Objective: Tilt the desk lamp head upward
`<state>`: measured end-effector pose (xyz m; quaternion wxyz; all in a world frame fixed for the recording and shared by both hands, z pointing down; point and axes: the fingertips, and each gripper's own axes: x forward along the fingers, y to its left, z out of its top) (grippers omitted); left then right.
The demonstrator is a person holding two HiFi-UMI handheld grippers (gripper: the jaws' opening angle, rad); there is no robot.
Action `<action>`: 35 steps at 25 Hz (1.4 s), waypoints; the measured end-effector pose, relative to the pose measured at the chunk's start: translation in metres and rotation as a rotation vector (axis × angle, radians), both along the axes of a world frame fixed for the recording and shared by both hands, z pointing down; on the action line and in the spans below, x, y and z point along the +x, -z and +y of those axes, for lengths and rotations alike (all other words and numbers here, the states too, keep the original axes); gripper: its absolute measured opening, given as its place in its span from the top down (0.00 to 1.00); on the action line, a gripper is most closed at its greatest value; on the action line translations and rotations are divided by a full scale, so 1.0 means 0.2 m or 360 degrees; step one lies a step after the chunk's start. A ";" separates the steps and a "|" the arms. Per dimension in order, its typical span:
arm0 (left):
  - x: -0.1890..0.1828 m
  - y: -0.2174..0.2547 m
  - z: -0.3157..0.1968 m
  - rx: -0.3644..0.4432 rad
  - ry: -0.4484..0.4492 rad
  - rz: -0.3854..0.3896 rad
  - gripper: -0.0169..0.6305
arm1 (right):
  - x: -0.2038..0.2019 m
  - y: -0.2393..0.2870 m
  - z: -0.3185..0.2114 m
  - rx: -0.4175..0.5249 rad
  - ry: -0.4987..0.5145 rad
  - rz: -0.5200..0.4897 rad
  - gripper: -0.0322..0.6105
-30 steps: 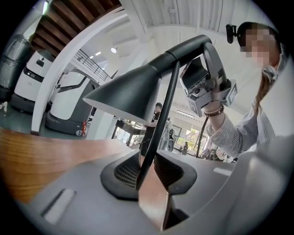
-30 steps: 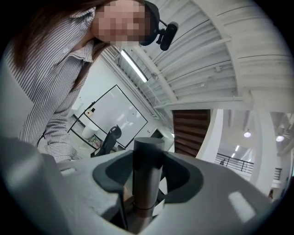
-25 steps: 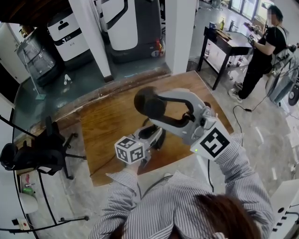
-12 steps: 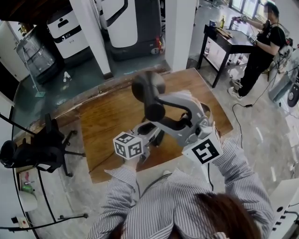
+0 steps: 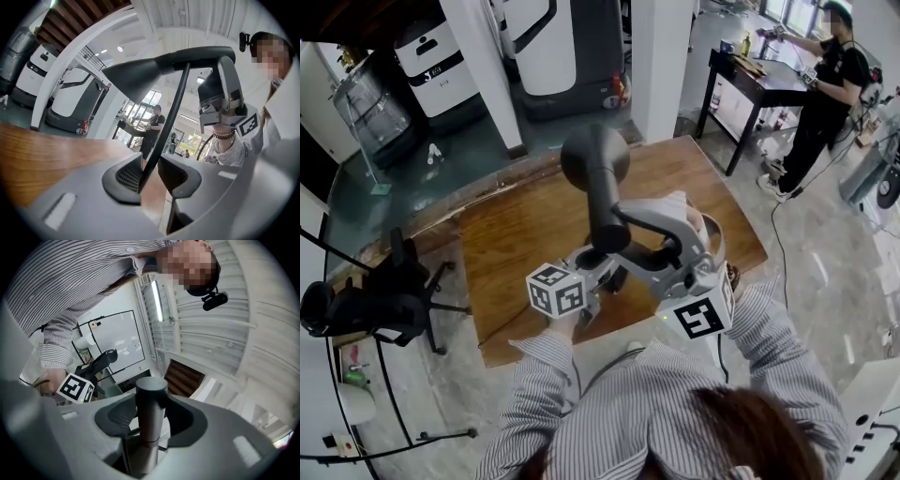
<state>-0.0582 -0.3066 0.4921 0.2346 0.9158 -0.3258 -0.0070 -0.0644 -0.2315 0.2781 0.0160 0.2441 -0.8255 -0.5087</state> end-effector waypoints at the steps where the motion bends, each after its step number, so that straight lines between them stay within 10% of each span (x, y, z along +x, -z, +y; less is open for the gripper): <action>1: 0.00 0.00 0.00 -0.0002 0.0001 0.0000 0.81 | 0.00 -0.01 0.00 0.0020 -0.0015 0.0011 0.66; 19: 0.03 -0.01 -0.03 -0.0036 -0.0051 0.0016 0.82 | 0.01 -0.14 0.01 0.0575 -0.0211 0.0115 0.66; 35: 0.05 -0.03 -0.03 -0.0053 -0.0135 0.0031 0.82 | 0.00 -0.25 0.01 0.0751 -0.0235 -0.0064 0.66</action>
